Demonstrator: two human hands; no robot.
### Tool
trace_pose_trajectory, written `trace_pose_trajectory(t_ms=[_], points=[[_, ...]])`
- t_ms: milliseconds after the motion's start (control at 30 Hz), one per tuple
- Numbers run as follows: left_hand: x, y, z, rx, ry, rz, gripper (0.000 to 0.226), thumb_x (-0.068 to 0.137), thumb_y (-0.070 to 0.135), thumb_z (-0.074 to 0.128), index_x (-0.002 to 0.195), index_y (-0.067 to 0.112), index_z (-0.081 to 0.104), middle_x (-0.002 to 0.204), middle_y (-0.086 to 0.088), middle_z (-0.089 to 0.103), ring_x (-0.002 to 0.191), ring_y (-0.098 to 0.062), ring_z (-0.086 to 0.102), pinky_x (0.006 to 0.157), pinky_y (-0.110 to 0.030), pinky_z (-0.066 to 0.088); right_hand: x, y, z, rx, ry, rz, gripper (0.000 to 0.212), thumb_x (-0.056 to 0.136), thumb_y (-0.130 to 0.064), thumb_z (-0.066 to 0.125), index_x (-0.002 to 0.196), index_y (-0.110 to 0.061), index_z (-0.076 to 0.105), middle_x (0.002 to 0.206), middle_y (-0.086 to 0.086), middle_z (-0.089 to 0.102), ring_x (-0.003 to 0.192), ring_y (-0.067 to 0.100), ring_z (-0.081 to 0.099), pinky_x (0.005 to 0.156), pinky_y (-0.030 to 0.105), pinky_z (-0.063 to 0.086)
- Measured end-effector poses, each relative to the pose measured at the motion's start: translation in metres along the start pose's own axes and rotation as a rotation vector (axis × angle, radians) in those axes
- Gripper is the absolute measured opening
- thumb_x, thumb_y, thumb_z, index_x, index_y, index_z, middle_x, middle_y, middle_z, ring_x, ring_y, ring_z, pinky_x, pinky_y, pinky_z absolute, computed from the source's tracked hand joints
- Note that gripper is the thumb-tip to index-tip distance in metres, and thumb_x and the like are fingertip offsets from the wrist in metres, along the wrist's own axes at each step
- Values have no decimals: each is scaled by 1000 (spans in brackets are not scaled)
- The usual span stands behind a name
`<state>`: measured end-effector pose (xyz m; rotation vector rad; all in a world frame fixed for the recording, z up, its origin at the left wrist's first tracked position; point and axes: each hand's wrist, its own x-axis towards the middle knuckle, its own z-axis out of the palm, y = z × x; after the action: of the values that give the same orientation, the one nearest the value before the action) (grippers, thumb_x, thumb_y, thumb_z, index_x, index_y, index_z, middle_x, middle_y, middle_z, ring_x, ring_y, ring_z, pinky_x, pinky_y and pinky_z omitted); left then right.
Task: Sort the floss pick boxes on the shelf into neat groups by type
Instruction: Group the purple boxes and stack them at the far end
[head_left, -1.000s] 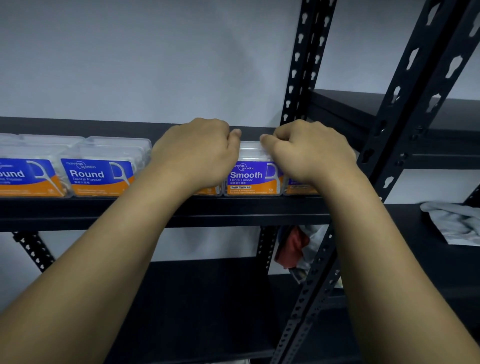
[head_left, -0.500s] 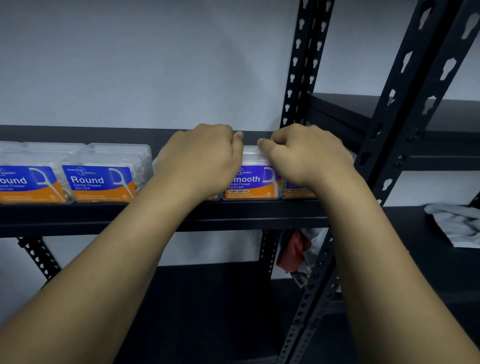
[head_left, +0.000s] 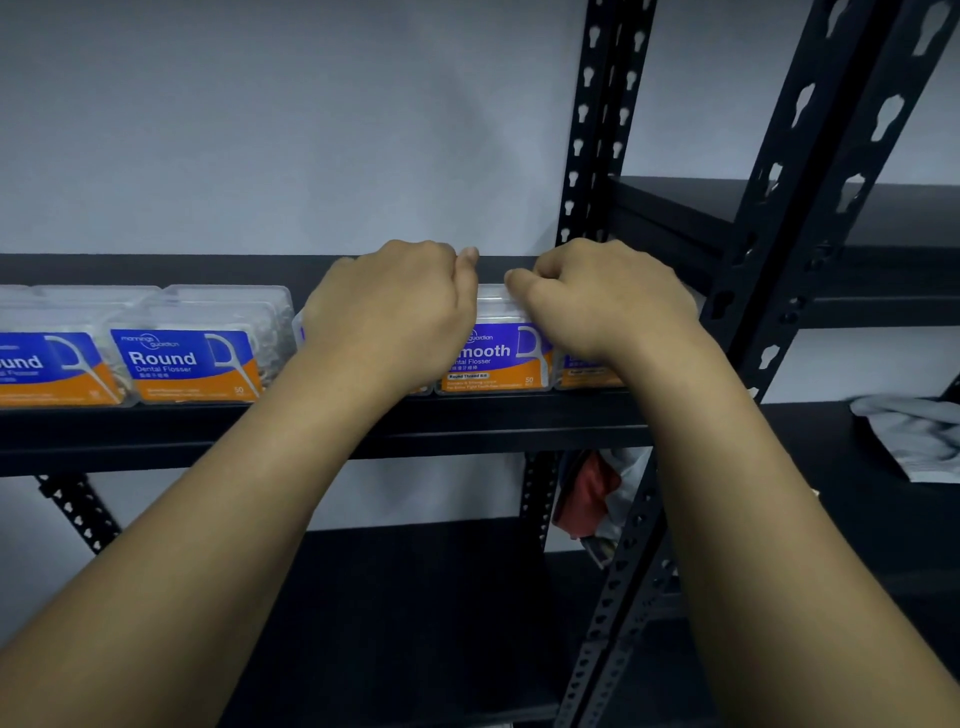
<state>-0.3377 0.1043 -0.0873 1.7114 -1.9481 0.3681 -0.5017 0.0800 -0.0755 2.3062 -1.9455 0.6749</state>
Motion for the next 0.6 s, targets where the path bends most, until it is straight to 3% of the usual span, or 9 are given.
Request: trace_pose_trajectory(t_ms=[267,433,600], points=[[0,-1,3,-24,32,-1,42,108,45,24,90,19,52,104,-13,70,81,-29,52,74,-35,32,0,-3,2,4,25,28,45,97,-56,39,95,-24,70,86,-3,67,84,24,65,57,28,38],[0,-2,4,-15,56,2,43,107,47,24,91,18,52,89,-5,61,76,-23,48,70,-33,30,0,-3,2,0,21,29,44,97,-56,39,96,-24,69,85,-3,67,83,23,65,58,29,38],[1,-1,3,13,61,0,45,107,46,24,90,19,55,95,-10,67,77,-27,49,70,-34,32,0,-3,3,-7,29,33,45,96,-55,38,94,-24,70,85,-2,68,81,24,64,56,28,37]])
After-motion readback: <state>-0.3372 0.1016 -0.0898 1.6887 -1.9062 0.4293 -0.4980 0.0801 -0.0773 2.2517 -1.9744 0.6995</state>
